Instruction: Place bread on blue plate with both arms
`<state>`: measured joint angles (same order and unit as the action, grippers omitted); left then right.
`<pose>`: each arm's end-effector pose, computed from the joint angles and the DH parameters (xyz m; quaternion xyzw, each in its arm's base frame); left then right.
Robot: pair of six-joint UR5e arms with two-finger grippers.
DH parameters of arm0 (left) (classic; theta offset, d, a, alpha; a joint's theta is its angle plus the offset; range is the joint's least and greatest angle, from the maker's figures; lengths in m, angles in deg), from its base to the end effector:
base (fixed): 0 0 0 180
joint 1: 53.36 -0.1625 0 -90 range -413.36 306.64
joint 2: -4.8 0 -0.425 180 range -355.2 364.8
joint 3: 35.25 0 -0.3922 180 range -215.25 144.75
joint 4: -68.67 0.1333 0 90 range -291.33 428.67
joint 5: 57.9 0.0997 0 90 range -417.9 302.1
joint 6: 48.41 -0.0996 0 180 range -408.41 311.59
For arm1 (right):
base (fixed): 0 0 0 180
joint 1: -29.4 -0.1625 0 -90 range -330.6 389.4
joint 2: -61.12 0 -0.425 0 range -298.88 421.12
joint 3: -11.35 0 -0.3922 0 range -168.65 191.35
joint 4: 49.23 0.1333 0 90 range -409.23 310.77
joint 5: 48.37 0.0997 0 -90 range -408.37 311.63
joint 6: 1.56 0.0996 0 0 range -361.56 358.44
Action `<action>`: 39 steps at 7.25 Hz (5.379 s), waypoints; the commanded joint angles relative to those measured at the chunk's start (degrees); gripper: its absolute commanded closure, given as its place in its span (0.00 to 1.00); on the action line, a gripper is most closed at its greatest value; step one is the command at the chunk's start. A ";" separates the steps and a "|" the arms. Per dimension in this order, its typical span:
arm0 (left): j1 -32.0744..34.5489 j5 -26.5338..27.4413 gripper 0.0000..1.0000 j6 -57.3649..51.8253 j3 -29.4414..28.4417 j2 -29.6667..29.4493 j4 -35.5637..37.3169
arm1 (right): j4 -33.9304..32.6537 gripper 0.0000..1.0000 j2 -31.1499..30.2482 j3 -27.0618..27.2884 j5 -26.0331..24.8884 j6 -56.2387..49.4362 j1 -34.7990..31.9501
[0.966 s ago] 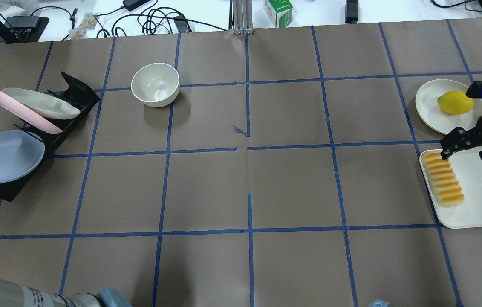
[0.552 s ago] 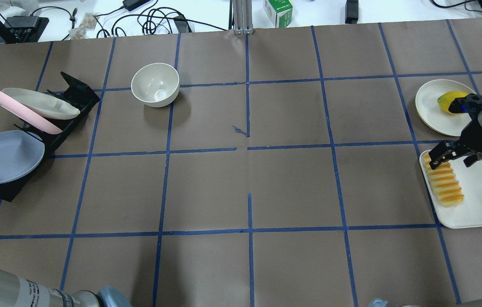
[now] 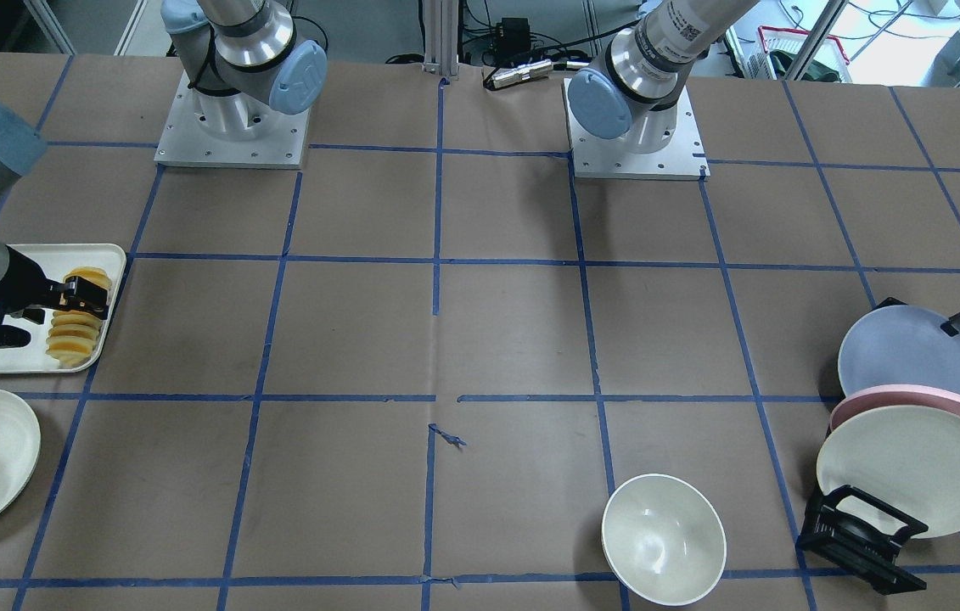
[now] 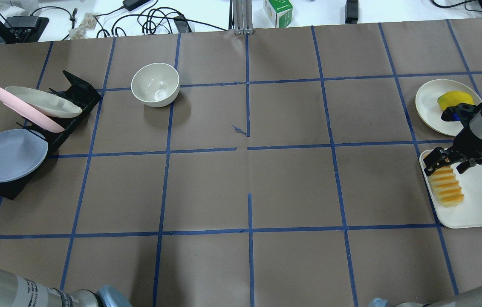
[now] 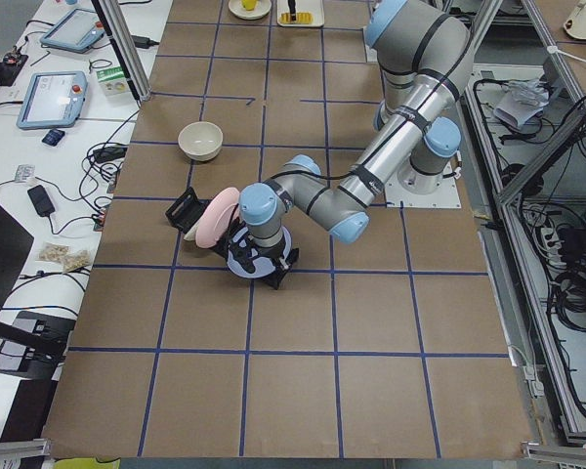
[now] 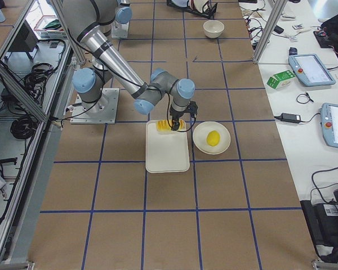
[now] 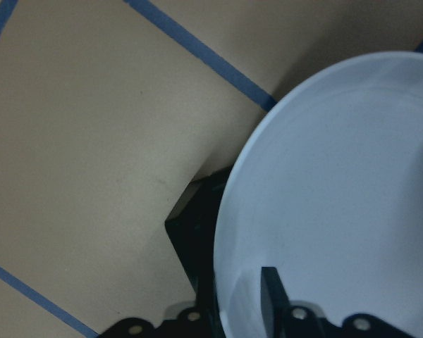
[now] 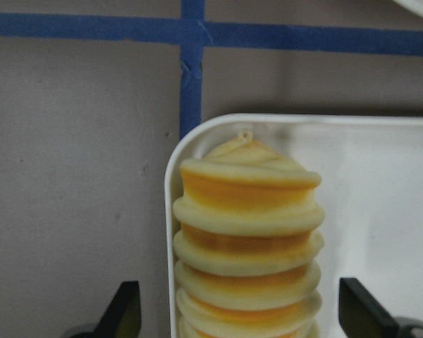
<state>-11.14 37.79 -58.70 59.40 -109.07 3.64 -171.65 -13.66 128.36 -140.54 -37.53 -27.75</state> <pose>0.3688 -0.5013 0.2588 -0.3194 0.9458 0.0511 0.0284 -0.1533 -0.4762 0.1939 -0.0287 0.9957 0.0812 0.0327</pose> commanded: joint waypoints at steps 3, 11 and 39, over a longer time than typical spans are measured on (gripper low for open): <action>-0.03 0.02 1.00 -0.08 -0.16 -0.03 -0.54 | -0.02 0.45 0.95 0.24 0.06 0.29 0.20; -0.67 3.72 1.00 -12.38 -4.73 16.19 -27.21 | 2.43 1.00 -2.81 -2.47 0.14 0.73 0.11; 45.58 -6.92 0.00 7.66 -7.81 22.73 -28.05 | -2.21 0.00 12.03 -17.77 7.71 55.31 -55.61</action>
<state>34.24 31.02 -51.00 50.88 -86.61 -24.64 -173.24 -1.58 110.52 -132.55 18.09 -83.48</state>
